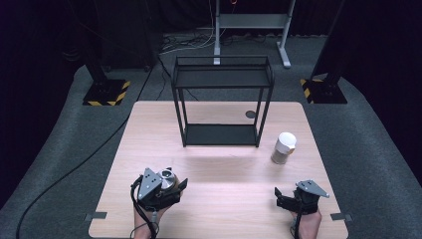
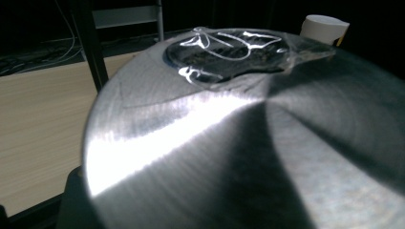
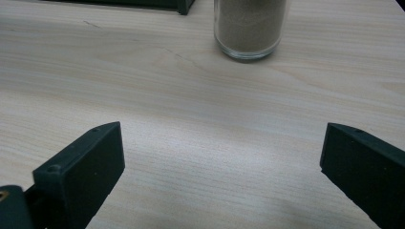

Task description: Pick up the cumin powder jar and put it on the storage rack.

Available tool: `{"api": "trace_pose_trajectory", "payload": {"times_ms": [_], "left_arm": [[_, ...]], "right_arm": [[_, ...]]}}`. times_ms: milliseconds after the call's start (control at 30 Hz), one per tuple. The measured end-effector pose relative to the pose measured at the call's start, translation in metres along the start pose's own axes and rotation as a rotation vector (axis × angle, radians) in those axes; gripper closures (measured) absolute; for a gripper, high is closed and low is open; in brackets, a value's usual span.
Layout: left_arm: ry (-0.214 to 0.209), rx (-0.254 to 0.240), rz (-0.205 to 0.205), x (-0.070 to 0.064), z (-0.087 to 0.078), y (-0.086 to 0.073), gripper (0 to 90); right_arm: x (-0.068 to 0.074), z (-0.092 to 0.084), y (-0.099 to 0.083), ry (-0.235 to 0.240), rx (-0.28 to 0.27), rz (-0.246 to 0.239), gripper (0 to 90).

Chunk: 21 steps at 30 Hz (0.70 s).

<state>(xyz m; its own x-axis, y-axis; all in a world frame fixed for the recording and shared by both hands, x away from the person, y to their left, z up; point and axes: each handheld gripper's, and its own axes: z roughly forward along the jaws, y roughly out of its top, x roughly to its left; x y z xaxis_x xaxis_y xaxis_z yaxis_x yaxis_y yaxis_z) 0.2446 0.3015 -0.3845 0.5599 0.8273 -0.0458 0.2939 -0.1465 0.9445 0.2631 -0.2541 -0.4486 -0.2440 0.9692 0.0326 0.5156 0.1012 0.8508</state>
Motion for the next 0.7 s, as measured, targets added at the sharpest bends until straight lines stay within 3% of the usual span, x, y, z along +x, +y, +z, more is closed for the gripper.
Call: {"api": "trace_pose_trajectory", "payload": {"times_ms": [700], "left_arm": [[-0.023, -0.050, 0.082, 0.005, 0.011, 0.041, 31.4]], "right_arm": [[0.000, 0.000, 0.000, -0.001, -0.002, 0.000, 0.3]]}}
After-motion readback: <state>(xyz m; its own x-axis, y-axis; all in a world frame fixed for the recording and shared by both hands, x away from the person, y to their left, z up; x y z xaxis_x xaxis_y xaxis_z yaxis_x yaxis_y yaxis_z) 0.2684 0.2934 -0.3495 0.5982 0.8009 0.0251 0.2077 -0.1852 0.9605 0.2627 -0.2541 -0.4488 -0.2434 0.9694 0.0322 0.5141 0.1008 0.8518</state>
